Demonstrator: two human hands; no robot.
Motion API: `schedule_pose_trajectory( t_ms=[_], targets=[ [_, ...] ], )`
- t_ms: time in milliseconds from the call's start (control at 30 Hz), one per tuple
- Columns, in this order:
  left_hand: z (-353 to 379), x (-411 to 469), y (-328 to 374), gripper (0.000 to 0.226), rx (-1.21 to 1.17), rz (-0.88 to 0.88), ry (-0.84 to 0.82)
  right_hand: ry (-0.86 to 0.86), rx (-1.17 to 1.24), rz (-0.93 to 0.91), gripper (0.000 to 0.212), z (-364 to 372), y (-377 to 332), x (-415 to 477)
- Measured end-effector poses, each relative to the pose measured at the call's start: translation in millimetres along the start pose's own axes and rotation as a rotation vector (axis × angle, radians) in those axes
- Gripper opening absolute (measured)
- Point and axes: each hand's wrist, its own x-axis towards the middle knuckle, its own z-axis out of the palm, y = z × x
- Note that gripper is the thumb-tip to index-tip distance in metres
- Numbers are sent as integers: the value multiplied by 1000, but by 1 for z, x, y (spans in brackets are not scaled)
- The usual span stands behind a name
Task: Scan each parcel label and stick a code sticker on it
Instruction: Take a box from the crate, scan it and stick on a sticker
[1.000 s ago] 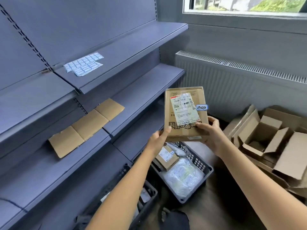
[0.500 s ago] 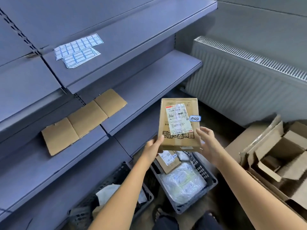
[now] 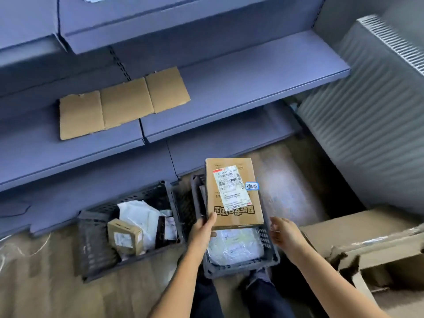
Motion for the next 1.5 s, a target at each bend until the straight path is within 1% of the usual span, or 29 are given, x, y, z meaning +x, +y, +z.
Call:
schedule_pose_trajectory(
  t_ms=[100, 167, 267, 467, 633, 767, 833, 867, 933, 967, 1033, 1100, 1133, 1233, 1400, 1500],
  targets=[
    [14, 22, -28, 16, -56, -82, 18, 2, -97, 32, 31, -5, 17, 24],
    [22, 41, -52, 18, -71, -121, 4, 21, -97, 57, 32, -6, 34, 39],
    [29, 65, -89, 14, -69, -179, -29, 50, -60, 120, 36, -3, 65, 63],
    [43, 122, -177, 5, -72, -277, -83, 13, -197, 164, 34, 13, 130, 116],
    [59, 154, -242, 9, -73, -372, -150, 36, -231, 218, 35, 18, 170, 158],
    [67, 172, -279, 13, -53, -383, -145, 40, -235, 245, 34, 21, 192, 187],
    [71, 179, -289, 15, -37, -401, -162, 25, -234, 247, 34, 24, 200, 197],
    [73, 183, -291, 22, -29, -405, -172, 21, -233, 252, 34, 25, 204, 202],
    [80, 190, -292, 45, -1, -399, -179, 14, -242, 260, 33, 28, 212, 210],
    [85, 194, -291, 48, 12, -381, -179, 10, -245, 255, 33, 29, 216, 214],
    [98, 202, -286, 46, 28, -329, -178, 3, -232, 247, 33, 29, 222, 221],
    [112, 212, -288, 41, 19, -287, -139, -11, -203, 249, 36, 29, 225, 226],
    [118, 219, -291, 38, -3, -276, -115, -17, -188, 249, 37, 28, 226, 228],
    [134, 237, -305, 40, -35, -289, -90, -17, -157, 246, 36, 22, 228, 233],
    [138, 245, -311, 44, 112, -286, -56, 6, -149, 253, 34, 12, 228, 236],
    [130, 238, -300, 41, 242, -298, -84, 8, -152, 264, 32, 10, 229, 234]
  ],
)
